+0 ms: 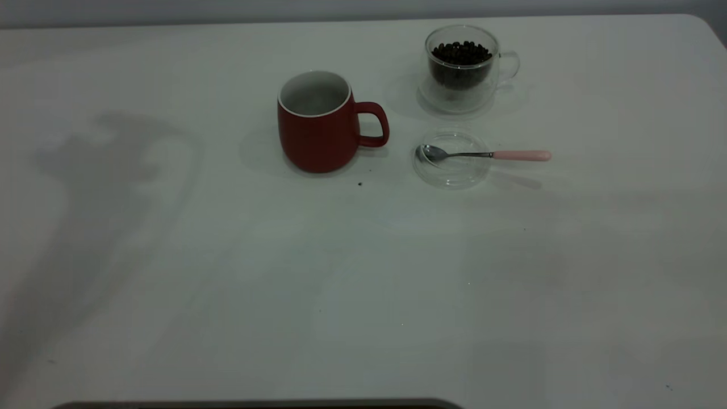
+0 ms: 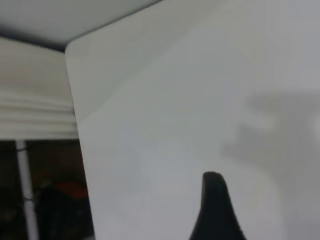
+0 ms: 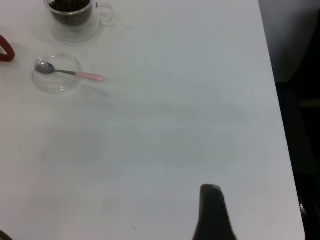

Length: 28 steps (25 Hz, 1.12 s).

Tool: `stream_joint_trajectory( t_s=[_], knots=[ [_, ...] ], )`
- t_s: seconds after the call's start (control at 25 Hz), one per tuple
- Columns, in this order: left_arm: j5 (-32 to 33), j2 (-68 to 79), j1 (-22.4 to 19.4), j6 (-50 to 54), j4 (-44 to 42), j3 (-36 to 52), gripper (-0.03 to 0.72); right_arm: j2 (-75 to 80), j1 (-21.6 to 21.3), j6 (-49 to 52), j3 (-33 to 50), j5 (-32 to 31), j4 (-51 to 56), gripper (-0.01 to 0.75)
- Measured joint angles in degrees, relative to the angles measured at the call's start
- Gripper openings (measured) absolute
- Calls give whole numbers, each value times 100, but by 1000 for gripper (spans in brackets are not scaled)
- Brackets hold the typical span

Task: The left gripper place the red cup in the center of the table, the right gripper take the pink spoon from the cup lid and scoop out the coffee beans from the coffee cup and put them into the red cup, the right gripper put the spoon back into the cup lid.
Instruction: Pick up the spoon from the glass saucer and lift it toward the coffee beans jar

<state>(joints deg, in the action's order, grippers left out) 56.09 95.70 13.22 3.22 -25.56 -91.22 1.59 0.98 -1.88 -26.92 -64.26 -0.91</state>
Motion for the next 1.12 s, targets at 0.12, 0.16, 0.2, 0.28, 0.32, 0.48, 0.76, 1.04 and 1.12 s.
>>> stream_joint_trajectory(
  t_s=[0.12, 0.16, 0.2, 0.28, 0.32, 0.48, 0.76, 1.04, 1.12],
  knots=[
    [406, -635, -180, -282, 296, 0, 588, 0, 0, 0, 0, 0, 0, 560],
    [557, -841, -235, -322, 368, 0, 588, 0, 0, 0, 0, 0, 0, 560],
    [678, -1009, -286, -359, 421, 0, 588, 0, 0, 0, 0, 0, 0, 560],
    [925, -1389, -328, -443, 528, 0, 588, 0, 0, 0, 0, 0, 0, 560],
    [1005, -1540, -328, -461, 578, 0, 588, 0, 0, 0, 0, 0, 0, 560],
    [1078, -2168, -328, -478, 701, 0, 588, 0, 0, 0, 0, 0, 0, 560],
    [1090, -3264, -328, -645, 1006, 195, 588, 0, 0, 0, 0, 0, 0, 560],
    [1093, -5281, -328, -677, 1441, 1679, 588, 0, 0, 0, 0, -6, 0, 560],
    [1093, -5879, -328, -770, 1721, 2272, 588, 0, 0, 0, 0, -6, 0, 560]
  ],
)
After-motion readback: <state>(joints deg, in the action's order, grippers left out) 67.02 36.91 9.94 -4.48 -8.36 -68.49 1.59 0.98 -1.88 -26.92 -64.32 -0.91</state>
